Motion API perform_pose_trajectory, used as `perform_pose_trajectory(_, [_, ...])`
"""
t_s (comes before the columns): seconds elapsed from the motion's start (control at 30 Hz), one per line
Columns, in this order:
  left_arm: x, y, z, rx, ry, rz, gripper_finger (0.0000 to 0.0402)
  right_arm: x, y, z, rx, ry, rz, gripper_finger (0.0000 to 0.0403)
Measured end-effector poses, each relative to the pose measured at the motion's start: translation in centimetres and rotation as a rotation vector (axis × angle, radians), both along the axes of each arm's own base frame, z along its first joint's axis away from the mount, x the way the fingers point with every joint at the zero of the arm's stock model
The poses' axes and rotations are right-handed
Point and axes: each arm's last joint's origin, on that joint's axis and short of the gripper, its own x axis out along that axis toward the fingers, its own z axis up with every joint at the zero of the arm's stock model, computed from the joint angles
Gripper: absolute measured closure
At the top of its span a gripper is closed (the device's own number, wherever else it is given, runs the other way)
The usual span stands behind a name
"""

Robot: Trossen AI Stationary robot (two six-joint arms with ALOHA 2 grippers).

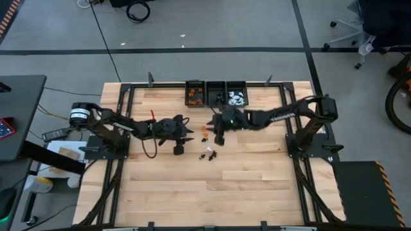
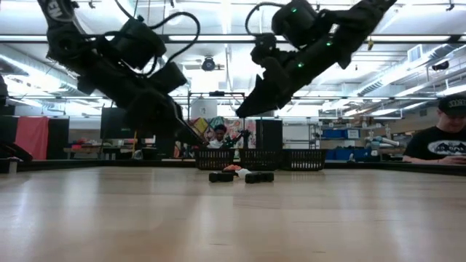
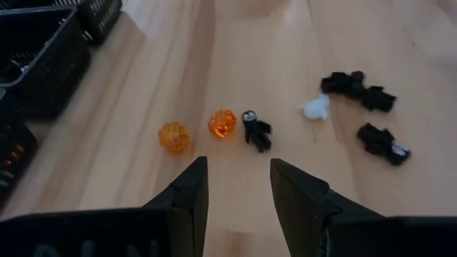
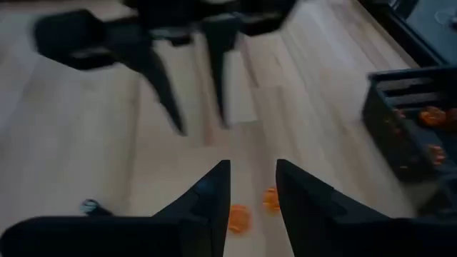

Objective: Sort game pieces by color
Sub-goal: Put the orange game piece into the left black basket

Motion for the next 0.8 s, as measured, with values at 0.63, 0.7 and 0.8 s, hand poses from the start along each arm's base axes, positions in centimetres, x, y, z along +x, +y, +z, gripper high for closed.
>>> perform_pose_trajectory(0.63, [3.4,3.9,-1.8,0.004,-0.126,0.065,0.0271,-5.2,8.4,-5.1,0.036,-0.21,-0.125,0.0284])
perform_pose_trajectory(0.7, [3.9,4.2,-2.3,0.001,-0.121,0.068,0.0271,-5.4,8.3,-5.4,0.029,-0.196,-0.123,0.0284])
perform_pose_trajectory(0.8, [5.0,4.5,-2.8,0.014,-0.115,0.064,0.0271,-5.5,8.2,-5.5,0.033,-0.186,-0.115,0.0284])
